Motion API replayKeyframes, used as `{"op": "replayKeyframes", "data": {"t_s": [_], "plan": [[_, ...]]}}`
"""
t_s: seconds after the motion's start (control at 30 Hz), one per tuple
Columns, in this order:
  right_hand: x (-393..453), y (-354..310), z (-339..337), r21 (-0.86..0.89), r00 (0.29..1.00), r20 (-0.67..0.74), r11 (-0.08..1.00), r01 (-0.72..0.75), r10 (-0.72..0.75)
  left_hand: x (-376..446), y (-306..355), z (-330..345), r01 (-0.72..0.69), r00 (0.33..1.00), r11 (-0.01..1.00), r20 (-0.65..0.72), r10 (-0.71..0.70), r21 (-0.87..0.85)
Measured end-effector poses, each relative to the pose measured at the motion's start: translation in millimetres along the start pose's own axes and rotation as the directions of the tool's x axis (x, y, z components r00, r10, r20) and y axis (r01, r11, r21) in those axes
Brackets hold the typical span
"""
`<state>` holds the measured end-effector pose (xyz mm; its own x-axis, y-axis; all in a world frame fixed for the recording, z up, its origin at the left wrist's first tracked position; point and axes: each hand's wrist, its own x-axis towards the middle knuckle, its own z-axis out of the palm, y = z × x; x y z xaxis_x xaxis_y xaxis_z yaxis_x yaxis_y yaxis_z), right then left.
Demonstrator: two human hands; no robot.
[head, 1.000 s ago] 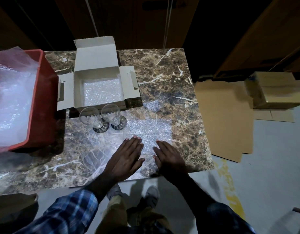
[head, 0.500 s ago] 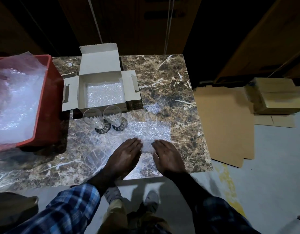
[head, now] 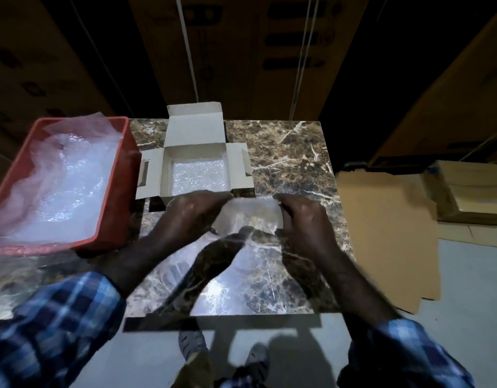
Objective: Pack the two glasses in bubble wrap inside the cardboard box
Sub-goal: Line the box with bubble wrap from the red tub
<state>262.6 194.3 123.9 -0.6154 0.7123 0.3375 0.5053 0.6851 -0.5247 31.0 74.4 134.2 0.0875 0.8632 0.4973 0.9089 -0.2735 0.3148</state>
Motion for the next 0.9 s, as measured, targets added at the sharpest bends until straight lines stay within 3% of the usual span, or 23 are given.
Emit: {"op": "replayKeyframes", "data": {"t_s": [0.2,0.47,0.57,0.73,0.9], "plan": [[81.0,-42.5,5.1,0.003,0.995,-0.049,0.996,0.086,-0.085,37.1,-55.6,-51.9,0.011,0.980,0.995,-0.198,0.010,0.104],[166.6,-73.1,58.7,-0.094,0.980,-0.056,0.979,0.183,-0.189,44.2,-138.2,-87.9,0.030,0.986,0.971,-0.164,0.010,0.237],[171.2,-71.8,80.3,-0.174,0.975,-0.028,0.961,0.214,-0.222,33.1,-160.9,-83.0,0.027,0.995,0.975,-0.100,-0.004,0.220],[146.6,-49.6,115.3,-0.219,0.960,0.182,0.943,0.249,-0.211,-0.1,-181.1,-52.5,0.001,0.994,0.987,0.106,-0.019,0.161],[135.5,-29.3,131.8,-0.247,0.842,0.509,0.907,0.342,-0.179,-24.7,-185.1,-24.1,-0.071,0.928,0.975,0.372,-0.013,0.211]]}}
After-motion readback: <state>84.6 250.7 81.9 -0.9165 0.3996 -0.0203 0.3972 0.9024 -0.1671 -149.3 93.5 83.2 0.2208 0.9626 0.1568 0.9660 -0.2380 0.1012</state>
